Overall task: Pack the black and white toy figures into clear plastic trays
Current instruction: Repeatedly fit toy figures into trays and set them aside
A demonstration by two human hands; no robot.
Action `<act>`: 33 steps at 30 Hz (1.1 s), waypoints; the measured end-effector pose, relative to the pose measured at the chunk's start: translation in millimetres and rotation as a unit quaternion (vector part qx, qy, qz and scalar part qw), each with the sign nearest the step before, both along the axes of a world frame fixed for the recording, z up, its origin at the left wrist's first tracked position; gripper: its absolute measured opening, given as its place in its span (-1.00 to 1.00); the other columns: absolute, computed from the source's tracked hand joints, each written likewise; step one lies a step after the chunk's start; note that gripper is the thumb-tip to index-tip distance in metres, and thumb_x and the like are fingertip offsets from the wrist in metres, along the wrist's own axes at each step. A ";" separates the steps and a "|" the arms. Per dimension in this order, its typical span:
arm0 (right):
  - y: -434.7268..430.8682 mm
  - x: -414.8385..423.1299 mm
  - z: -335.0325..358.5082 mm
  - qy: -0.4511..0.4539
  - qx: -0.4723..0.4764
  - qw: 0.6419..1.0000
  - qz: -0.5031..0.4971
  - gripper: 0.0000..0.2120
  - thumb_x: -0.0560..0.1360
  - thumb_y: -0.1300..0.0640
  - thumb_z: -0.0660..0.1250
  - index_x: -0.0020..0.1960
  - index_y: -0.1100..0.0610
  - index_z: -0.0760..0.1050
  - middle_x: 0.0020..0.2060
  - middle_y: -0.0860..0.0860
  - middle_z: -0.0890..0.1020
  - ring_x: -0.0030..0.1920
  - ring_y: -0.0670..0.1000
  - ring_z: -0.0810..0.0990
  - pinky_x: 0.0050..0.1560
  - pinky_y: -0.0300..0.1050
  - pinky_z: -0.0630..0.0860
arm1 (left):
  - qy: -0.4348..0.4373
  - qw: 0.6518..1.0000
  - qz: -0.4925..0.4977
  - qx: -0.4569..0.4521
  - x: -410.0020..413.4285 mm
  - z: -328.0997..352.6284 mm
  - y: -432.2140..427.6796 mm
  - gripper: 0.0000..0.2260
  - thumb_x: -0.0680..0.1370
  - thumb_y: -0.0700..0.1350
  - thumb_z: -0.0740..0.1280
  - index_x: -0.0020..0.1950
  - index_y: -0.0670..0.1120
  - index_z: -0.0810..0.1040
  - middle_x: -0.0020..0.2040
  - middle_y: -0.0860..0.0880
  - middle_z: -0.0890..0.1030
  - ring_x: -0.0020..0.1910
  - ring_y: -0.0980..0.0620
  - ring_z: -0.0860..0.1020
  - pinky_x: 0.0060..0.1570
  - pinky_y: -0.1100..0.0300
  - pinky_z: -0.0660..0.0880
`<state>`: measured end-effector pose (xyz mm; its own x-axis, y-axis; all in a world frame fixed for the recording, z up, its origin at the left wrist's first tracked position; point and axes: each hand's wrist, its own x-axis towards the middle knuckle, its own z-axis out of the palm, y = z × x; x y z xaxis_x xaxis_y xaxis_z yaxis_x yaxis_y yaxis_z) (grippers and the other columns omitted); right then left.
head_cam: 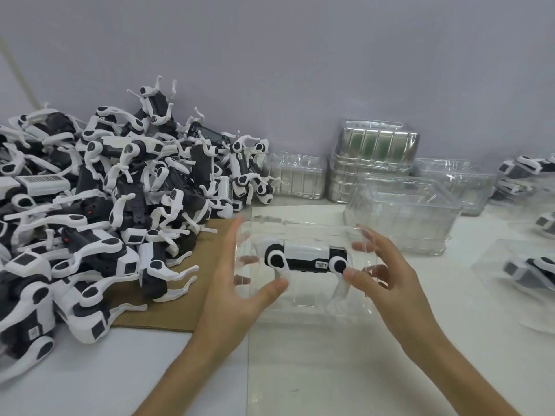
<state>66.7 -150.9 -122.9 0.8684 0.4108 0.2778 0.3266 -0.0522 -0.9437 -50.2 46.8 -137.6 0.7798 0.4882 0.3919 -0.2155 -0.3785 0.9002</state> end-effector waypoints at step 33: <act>1.0 -27.0 11.8 -0.335 -0.360 0.867 0.081 -0.49 0.57 -0.27 0.05 0.51 -0.24 0.24 0.51 -0.30 0.24 0.47 -0.28 0.21 0.49 -0.17 0.02 | 0.067 0.991 0.023 -0.117 7.5 -13.0 -4.0 -0.79 0.52 0.09 0.38 0.15 0.24 0.58 0.11 0.15 0.61 0.02 0.25 0.57 -0.09 0.38 0.45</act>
<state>39.7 -150.0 -111.1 0.5254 0.7891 0.3183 0.8472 -0.4506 -0.2814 -42.7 42.8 -150.6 0.7918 0.5899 0.1584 -0.0749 -0.1637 0.9837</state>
